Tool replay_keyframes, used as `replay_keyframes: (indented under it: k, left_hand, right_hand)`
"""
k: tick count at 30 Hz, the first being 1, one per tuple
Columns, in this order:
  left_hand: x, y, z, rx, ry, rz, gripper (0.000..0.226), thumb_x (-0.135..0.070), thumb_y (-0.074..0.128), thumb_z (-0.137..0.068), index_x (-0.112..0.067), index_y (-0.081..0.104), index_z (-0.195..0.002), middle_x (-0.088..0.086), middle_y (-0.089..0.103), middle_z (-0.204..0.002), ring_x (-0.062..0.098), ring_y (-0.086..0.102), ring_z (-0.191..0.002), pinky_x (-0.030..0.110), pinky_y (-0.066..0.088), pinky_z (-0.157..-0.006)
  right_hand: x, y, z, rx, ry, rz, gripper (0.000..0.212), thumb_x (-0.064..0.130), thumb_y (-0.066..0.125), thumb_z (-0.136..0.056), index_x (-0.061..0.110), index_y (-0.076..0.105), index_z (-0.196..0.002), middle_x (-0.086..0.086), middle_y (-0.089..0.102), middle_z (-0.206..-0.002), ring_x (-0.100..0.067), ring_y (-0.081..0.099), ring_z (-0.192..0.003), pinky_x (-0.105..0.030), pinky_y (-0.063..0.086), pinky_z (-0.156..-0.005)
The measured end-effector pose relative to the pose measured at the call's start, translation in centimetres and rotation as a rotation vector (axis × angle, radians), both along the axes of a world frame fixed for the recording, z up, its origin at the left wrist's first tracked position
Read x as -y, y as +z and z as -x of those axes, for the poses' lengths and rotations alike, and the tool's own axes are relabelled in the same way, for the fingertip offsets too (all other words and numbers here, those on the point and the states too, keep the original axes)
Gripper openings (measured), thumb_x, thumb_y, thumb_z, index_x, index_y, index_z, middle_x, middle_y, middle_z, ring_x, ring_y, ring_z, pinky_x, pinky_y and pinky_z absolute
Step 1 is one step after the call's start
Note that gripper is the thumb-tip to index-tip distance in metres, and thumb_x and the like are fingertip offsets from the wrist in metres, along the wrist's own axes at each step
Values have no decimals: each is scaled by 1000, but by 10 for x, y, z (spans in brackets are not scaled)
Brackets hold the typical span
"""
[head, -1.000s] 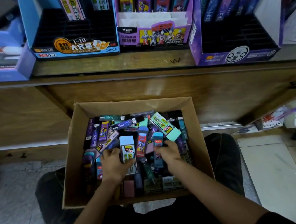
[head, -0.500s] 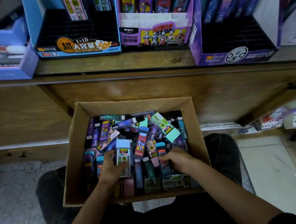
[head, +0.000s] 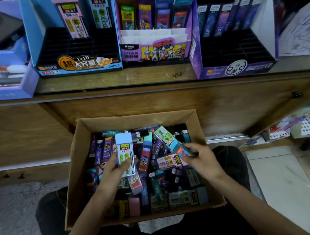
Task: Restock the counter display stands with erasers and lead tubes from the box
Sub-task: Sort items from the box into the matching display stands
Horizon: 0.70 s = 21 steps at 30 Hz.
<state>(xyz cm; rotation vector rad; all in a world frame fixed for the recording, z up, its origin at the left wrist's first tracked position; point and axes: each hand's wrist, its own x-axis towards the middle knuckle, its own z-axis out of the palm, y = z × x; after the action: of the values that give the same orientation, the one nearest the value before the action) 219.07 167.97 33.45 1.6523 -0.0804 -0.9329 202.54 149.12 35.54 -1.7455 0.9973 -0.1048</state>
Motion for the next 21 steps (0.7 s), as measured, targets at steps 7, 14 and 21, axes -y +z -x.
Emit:
replay_keyframes:
  k: [7,14,21]
  left_hand:
    - [24,35,-11,6,-137,96,31,-9,49,-95,-23,49,-123,1,68,-102,9,69,-80,23,53,-60]
    - [35,51,-2,-89,-234,120,22,-16,49,-96,-28,59,-111,-11,72,-95,10,68,-82,27,49,-61]
    - [27,72,0,48,-274,227,45,-46,63,-80,-25,57,-119,-4,71,-108,15,69,-95,25,55,-72]
  right_hand:
    - [27,63,-23,217,76,-169,14,2,69,-80,10,66,-91,-7,69,-92,-9,63,-75,-17,47,-68]
    - [13,82,-55,293,57,-214,13,4,64,-85,7,68,-97,-5,70,-88,-11,63,-74,-22,49,-70]
    - [-5,93,-72,321,49,-225,8,9,60,-89,9,64,-96,-7,68,-94,-21,63,-86,-37,49,-81]
